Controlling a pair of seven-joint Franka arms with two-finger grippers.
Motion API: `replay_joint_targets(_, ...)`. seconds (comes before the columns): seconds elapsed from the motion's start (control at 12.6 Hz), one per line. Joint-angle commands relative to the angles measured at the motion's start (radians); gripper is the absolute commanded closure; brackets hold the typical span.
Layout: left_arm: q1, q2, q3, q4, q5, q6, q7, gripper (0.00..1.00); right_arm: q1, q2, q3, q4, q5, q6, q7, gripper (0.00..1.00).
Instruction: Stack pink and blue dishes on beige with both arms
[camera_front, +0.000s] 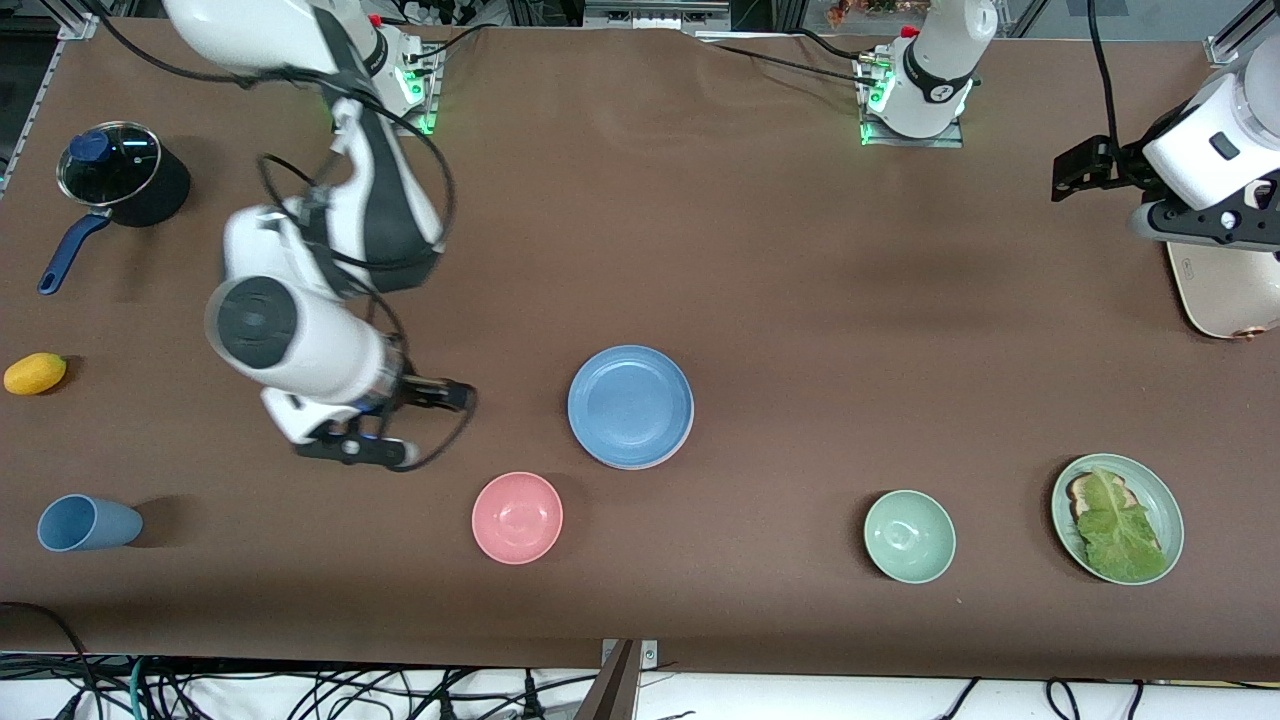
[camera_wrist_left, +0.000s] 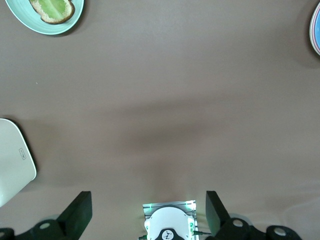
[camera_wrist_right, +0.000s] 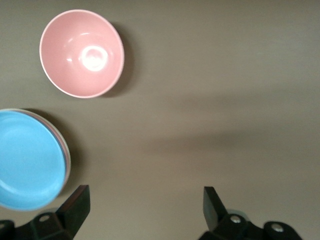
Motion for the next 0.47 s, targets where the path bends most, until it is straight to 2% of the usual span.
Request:
replay_joint_targets(0.0,0.008,-0.073,0.003,-0.039,-0.030,0.016,0.007,0.00,0.010,-0.144,-0.038,-0.074,0.005,-0.090,-0.085,0.00)
replay_joint_targets(0.16,0.021,-0.073,0.011,-0.068,-0.103,0.011,-0.063,0.00,0.001,-0.256,-0.038,-0.179,-0.007,-0.086,-0.106,0.00)
replay_joint_targets(0.24,0.019,-0.074,0.012,-0.074,-0.107,0.011,-0.098,0.00,-0.033,-0.319,-0.017,-0.235,-0.039,-0.087,-0.110,0.00)
replay_joint_targets(0.4,0.022,-0.067,0.014,-0.087,-0.099,0.010,-0.074,0.00,-0.137,-0.420,0.111,-0.299,-0.139,-0.108,-0.127,0.00)
